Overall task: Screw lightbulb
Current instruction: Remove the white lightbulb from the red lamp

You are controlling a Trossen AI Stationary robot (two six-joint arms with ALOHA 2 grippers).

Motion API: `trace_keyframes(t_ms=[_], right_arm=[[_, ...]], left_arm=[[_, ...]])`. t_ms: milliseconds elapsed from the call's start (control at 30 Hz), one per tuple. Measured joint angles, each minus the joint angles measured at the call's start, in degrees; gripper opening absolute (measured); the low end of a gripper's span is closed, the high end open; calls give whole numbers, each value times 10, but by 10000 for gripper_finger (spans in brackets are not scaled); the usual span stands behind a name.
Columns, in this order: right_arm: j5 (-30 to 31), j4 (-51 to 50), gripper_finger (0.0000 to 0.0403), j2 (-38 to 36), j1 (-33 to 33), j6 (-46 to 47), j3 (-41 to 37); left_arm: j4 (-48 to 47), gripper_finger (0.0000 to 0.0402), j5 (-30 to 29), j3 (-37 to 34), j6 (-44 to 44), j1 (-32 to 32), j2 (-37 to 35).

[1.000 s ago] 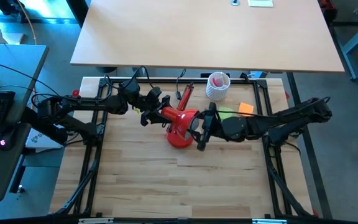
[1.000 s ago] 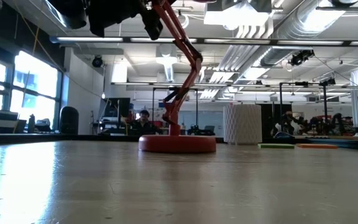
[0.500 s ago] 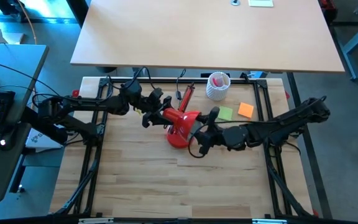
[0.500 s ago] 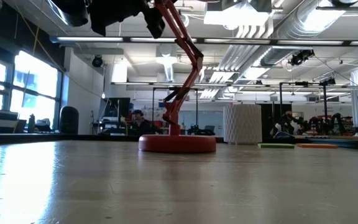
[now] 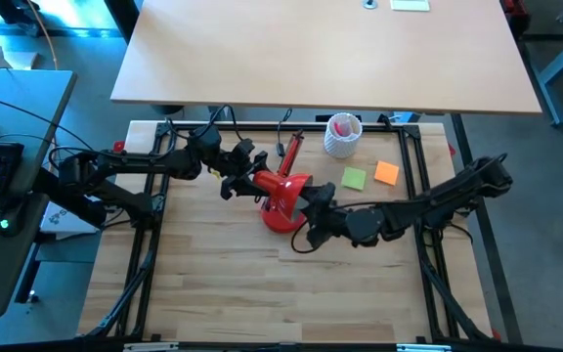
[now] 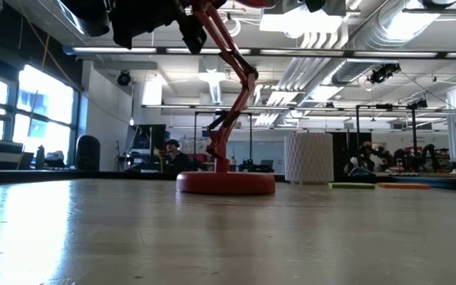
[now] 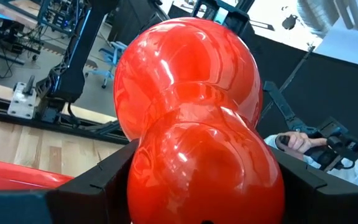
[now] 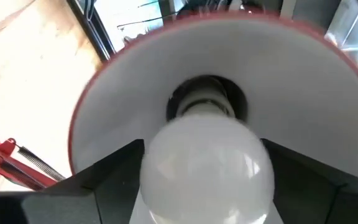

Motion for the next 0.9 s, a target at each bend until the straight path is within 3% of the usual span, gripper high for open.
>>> trace_keyframes(t_ms=[267,500,600,733,900], right_arm=[[8,20,317,1,16,47,0],[62,35,319,-7,68,196,0],[81,17,319,-26,95,330,0],[90,-48,319,-56,97,617,0],[-27,-167,319,-88,48,942,0]], left_arm=[[0,251,-3,0,-2,0,0],[0,251,2,0,-2,1,0],[1,251,5,0,-2,3,0],[1,251,7,1,-2,6,0],[1,251,7,1,-3,6,1]])
